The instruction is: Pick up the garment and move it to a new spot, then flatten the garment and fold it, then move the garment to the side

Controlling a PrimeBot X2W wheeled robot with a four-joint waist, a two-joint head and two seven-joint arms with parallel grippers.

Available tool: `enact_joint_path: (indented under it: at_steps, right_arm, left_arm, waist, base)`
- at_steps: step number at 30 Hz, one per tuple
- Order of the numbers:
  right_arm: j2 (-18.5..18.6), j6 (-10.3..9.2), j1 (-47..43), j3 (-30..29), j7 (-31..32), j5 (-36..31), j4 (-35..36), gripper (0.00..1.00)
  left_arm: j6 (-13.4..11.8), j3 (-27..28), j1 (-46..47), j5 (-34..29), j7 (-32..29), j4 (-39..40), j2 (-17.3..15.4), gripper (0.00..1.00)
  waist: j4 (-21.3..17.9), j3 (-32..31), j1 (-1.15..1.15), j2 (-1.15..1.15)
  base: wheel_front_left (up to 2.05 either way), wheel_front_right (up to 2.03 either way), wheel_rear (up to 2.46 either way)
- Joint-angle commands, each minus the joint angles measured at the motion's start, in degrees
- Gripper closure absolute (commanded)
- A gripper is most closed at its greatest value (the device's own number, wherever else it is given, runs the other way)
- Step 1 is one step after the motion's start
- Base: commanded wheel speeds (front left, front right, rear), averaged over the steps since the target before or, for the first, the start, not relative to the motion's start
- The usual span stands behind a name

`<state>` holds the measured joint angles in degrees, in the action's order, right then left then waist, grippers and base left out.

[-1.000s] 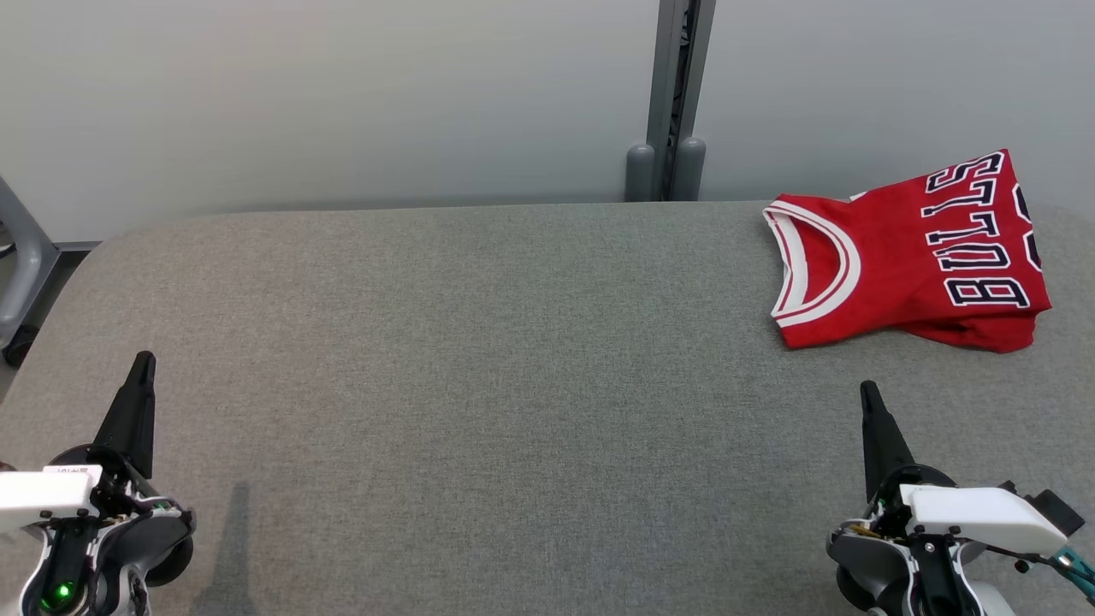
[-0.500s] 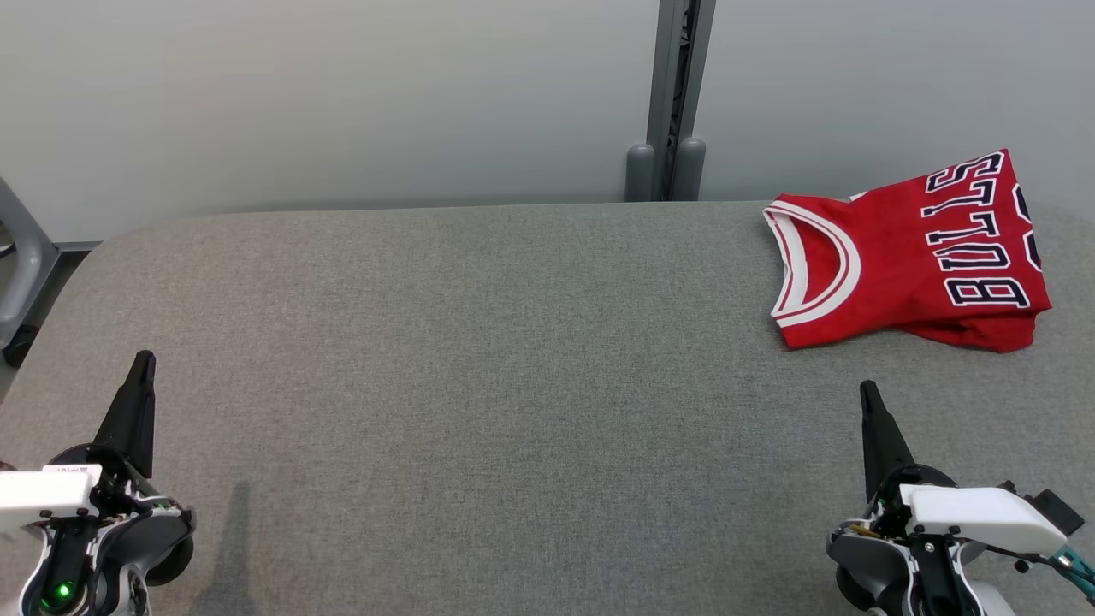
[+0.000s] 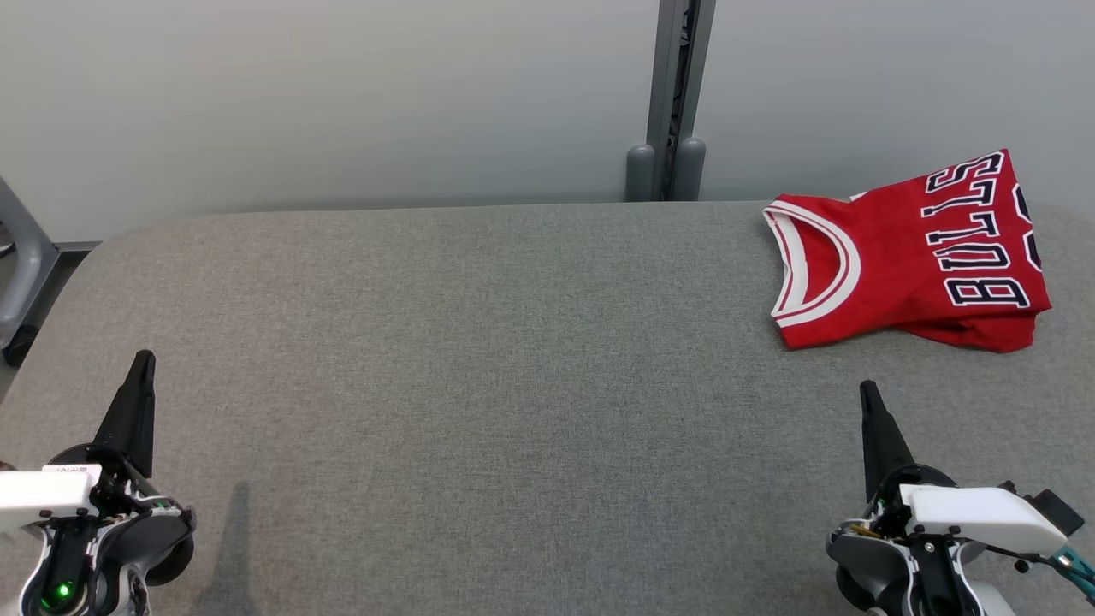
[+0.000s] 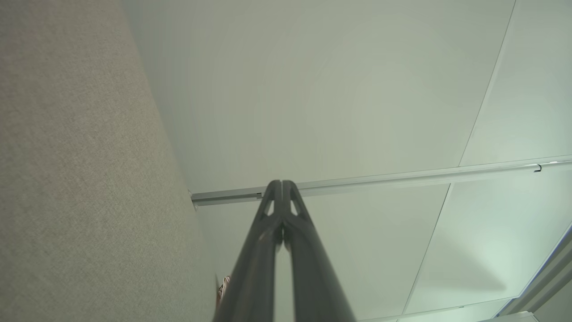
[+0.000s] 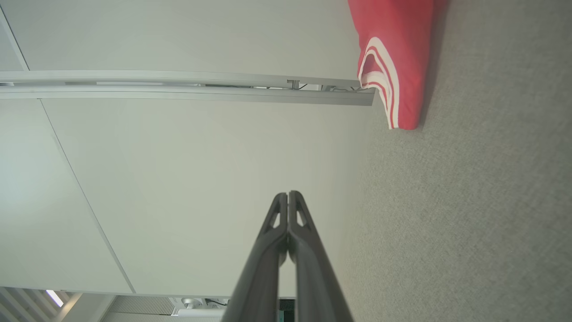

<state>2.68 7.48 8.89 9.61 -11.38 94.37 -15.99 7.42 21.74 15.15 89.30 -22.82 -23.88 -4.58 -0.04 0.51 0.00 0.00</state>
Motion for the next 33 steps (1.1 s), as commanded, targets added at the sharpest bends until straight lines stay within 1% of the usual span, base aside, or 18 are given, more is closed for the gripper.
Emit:
enact_joint_path:
  at_steps: [1,33]
  right_arm:
    - [0.3,0.02,0.4,-0.1,0.1,0.3,0.0,1.0]
    - [0.3,0.02,0.4,-0.1,0.1,0.3,0.0,1.0]
  left_arm:
    - [0.2,0.0,0.6,0.1,0.1,0.0,-0.4,1.0]
    - [0.2,-0.1,0.5,0.3,0.2,0.1,-0.5,1.0]
  waist:
    - [0.0,0.0,0.0,0.0]
    - [0.0,0.0,0.0,0.0]
  base:
    - [0.0,0.0,0.0]
    - [0.0,0.0,0.0]
